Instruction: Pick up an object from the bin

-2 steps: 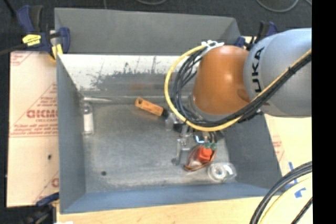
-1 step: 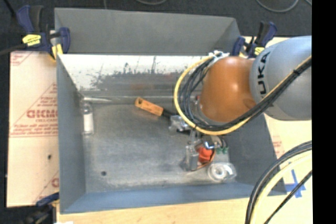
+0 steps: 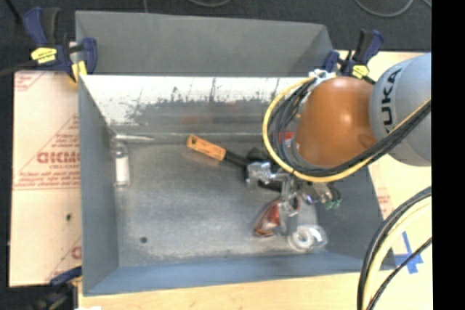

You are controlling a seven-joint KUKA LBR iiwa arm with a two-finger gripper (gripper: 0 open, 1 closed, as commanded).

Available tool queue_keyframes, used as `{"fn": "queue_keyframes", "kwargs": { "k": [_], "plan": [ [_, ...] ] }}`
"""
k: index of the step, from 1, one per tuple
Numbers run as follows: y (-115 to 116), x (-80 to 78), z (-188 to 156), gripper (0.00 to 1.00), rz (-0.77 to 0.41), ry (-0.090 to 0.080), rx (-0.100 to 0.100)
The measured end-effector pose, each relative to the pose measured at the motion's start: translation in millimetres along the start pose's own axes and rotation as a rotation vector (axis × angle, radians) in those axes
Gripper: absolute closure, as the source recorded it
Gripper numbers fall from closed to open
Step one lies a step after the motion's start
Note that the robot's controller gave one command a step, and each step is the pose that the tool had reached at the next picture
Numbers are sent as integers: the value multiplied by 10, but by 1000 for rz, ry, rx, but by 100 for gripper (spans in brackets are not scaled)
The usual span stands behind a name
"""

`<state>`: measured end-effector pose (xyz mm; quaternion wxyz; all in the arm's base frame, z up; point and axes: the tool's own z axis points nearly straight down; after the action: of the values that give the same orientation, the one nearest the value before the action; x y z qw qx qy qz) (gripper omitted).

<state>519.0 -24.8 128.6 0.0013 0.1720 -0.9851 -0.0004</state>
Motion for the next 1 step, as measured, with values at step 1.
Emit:
{"fn": "queue_keyframes", "kwargs": {
  "k": [1],
  "plan": [
    [-299,164,29,0,-124,-13,5]
  ]
}}
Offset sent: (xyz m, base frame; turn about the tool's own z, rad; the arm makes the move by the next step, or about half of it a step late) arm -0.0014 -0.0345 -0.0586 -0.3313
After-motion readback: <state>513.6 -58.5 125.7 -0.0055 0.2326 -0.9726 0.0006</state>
